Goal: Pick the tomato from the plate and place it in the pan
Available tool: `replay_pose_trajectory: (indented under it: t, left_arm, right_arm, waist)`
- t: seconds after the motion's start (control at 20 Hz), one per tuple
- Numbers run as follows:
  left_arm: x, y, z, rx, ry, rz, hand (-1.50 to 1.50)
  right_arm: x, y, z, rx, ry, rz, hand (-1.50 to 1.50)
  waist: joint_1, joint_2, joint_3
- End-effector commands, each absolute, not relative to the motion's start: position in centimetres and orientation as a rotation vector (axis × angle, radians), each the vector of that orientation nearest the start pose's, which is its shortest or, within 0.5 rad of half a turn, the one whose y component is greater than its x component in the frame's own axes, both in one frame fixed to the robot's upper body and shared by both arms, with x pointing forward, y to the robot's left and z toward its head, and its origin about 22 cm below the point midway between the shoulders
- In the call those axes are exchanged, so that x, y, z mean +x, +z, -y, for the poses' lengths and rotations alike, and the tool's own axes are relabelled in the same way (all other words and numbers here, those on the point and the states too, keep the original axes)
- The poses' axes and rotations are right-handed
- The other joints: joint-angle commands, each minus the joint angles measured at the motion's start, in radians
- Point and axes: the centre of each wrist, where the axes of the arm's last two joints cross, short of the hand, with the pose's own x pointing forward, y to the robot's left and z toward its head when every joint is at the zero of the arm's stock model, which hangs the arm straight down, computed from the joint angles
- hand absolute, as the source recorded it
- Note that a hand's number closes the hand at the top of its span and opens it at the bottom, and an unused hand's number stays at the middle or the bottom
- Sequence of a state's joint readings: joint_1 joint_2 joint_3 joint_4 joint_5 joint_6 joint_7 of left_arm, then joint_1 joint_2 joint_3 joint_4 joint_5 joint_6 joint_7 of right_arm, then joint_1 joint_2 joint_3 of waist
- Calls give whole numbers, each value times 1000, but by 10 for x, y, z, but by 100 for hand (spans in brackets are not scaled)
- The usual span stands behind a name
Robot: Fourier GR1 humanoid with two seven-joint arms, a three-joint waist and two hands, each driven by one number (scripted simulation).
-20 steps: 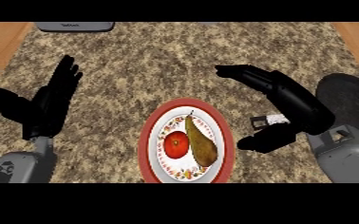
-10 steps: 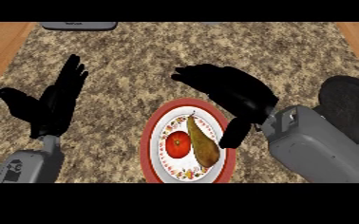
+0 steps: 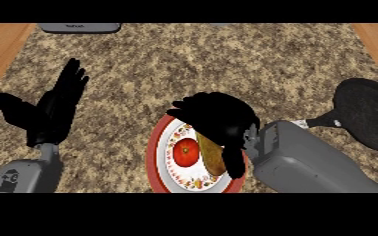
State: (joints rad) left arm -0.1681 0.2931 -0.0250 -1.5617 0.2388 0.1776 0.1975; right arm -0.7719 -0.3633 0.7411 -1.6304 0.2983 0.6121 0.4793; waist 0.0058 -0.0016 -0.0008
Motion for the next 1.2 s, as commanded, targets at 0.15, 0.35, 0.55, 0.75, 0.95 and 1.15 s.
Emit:
replay_pose_trajectory:
  t: [0.15, 0.35, 0.55, 0.75, 0.95, 1.15]
  left_arm:
    - [269, 47, -272, 117, 41, 1525, 0]
    - [287, 50, -287, 96, 64, 1507, 0]
    - [284, 48, -269, 81, 35, 1524, 0]
    - [258, 52, -270, 109, 44, 1514, 0]
    - [278, 51, -277, 97, 40, 1531, 0]
    - [278, 67, -272, 89, 39, 1520, 0]
  right_arm:
    - [255, 159, 56, -462, 2049, 1214, -150]
    - [224, 157, 58, -534, 2049, 1246, -150]
    - [237, 142, 49, -529, 2031, 1268, -150]
    - [231, 134, 21, -507, 2018, 1277, -150]
    - [242, 131, 20, -548, 2038, 1191, -150]
    - [230, 121, 0, -587, 2035, 1155, -150]
  waist:
    - [-3, -1, 0]
    - [-13, 0, 0]
    - [-4, 2, 1]
    - [4, 1, 1]
    - [-2, 2, 1]
    - [-2, 1, 1]
